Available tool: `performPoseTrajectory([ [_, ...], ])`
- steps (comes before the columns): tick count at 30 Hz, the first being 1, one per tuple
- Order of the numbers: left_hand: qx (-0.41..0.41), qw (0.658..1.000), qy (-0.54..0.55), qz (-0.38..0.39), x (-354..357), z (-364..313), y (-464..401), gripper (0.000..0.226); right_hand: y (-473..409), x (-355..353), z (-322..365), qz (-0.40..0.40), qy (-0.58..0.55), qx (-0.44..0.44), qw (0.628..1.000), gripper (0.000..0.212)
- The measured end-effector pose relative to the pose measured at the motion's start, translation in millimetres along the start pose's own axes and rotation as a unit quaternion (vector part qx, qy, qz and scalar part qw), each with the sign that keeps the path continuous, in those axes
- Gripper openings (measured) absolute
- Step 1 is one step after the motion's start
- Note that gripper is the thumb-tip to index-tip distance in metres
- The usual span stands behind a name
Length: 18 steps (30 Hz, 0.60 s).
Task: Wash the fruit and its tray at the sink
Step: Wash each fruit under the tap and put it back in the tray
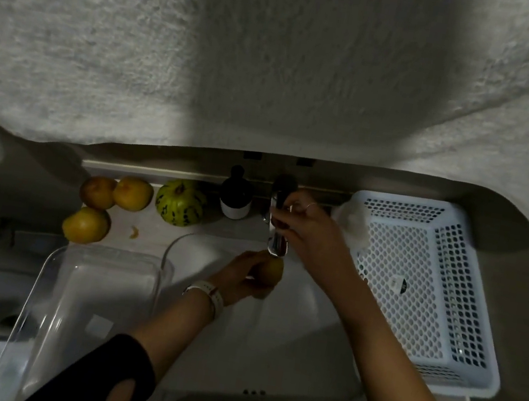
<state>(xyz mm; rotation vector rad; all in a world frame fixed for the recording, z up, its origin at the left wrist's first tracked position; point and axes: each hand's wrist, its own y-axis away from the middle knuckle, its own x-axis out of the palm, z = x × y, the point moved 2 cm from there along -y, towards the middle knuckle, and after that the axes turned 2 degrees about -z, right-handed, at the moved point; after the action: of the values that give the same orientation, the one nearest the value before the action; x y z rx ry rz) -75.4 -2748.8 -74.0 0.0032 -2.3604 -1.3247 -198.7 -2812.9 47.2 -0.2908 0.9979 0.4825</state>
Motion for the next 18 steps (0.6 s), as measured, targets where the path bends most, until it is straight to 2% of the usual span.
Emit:
performPoseTrajectory([
  [5, -0.041, 0.996, 0.084, 0.008, 0, 3, -11, 0.027, -6, -9, 3, -0.016, -0.023, 0.018, 0.999, 0.032],
  [7, -0.043, 0.995, 0.085, 0.017, 1, 2, -16, 0.032, -7, -10, 3, -0.016, -0.028, 0.021, 0.999, 0.032],
  [12, -0.021, 0.996, 0.029, 0.085, 10, 0, -18, 0.019, -3, -7, 3, -0.029, -0.082, 0.035, 0.996, 0.031],
  [15, -0.035, 0.996, 0.023, 0.072, 13, 3, -21, 0.028, -2, -3, 2, -0.036, -0.094, 0.041, 0.994, 0.032],
  [18, -0.05, 0.996, 0.068, 0.041, 15, 4, -21, 0.03, 1, 6, -1, -0.085, -0.127, 0.046, 0.987, 0.032],
])
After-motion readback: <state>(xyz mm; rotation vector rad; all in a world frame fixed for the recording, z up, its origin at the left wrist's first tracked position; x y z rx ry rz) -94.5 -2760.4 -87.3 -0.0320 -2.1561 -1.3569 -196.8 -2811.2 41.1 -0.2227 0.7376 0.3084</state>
